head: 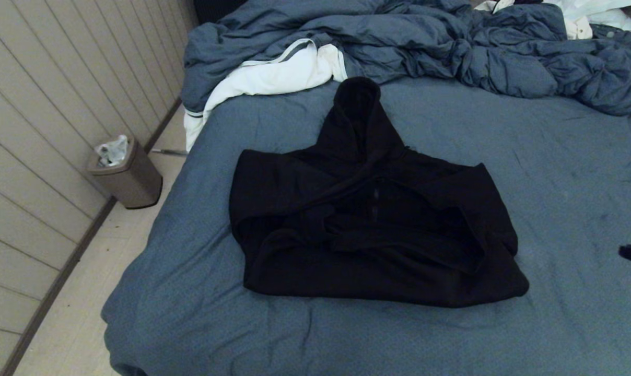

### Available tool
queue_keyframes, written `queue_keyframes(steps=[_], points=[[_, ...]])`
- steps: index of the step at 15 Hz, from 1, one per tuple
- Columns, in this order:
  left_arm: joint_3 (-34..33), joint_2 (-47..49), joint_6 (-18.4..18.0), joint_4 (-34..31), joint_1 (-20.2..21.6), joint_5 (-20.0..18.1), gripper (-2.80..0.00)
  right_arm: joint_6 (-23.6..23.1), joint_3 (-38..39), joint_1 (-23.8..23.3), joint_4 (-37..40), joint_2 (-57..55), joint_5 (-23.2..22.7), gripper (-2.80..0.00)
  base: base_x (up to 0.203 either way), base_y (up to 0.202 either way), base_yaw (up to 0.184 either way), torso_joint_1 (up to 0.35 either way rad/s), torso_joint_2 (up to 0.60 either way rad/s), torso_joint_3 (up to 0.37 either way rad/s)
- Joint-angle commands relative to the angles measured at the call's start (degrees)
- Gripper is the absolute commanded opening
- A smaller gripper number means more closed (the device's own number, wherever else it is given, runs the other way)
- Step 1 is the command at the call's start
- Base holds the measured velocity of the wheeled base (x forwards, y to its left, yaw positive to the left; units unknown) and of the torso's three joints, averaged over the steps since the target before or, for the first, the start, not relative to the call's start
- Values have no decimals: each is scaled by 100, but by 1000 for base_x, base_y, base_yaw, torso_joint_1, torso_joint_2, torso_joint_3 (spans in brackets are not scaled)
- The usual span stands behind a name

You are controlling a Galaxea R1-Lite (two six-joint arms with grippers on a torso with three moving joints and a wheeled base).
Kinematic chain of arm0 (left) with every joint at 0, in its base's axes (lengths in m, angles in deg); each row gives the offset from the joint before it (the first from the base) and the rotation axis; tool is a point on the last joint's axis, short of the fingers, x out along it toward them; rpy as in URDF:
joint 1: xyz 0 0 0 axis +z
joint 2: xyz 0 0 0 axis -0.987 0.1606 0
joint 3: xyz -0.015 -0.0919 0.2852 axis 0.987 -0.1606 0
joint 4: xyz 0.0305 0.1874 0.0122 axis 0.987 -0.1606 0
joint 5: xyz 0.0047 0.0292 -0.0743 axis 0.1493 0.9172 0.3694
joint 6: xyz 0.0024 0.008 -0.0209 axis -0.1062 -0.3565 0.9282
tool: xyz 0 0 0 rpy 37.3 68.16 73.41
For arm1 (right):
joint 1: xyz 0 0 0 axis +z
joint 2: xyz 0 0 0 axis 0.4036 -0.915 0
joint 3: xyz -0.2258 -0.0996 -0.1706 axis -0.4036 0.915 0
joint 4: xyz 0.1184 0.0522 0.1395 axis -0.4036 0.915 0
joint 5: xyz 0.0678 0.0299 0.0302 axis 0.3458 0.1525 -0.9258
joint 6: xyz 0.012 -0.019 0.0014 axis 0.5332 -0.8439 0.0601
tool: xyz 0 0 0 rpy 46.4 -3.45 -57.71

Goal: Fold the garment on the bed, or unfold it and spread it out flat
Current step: Fold the black sweatshirt

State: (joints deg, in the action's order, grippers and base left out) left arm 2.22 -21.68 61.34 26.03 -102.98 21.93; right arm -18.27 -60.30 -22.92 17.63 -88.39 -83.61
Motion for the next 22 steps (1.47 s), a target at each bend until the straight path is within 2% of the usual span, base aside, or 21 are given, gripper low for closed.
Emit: queue_keyframes(steps=[1, 3, 5, 10, 11, 12, 16, 22], points=[[100, 1037, 297, 8, -707, -6, -280, 38, -269, -1, 26, -1190, -6, -280, 0, 0, 0, 0, 0, 0], [251, 1850, 734, 62, -1476, 96, -280, 76, -577, -9, 74, -1823, -8, -280, 0, 0, 0, 0, 0, 0], [777, 2653, 1113, 99, -1993, 219, -280, 91, -743, -41, 136, -2213, -28, -280, 0, 0, 0, 0, 0, 0], [2144, 4132, 1426, 114, -2556, 275, -280, -10, -744, -141, 145, -2580, -66, -280, 0, 0, 0, 0, 0, 0], [2349, 4362, 1470, 110, -2643, 265, -241, -55, -735, -131, 145, -2580, -66, -280, 0, 0, 0, 0, 0, 0], [2525, 4551, 1499, 88, -2727, 256, 0, -68, -749, -123, 145, -2586, -66, -280, 0, 0, 0, 0, 0, 0], [2878, 4799, 1512, 116, -2938, 179, 0, -338, -728, -123, 145, -2571, -59, -280, 0, 0, 0, 0, 0, 0], [3477, 5964, 1610, 125, -3360, 160, 0, -363, -1040, -229, 137, -2791, -49, -280, 0, 0, 0, 0, 0, 0]])
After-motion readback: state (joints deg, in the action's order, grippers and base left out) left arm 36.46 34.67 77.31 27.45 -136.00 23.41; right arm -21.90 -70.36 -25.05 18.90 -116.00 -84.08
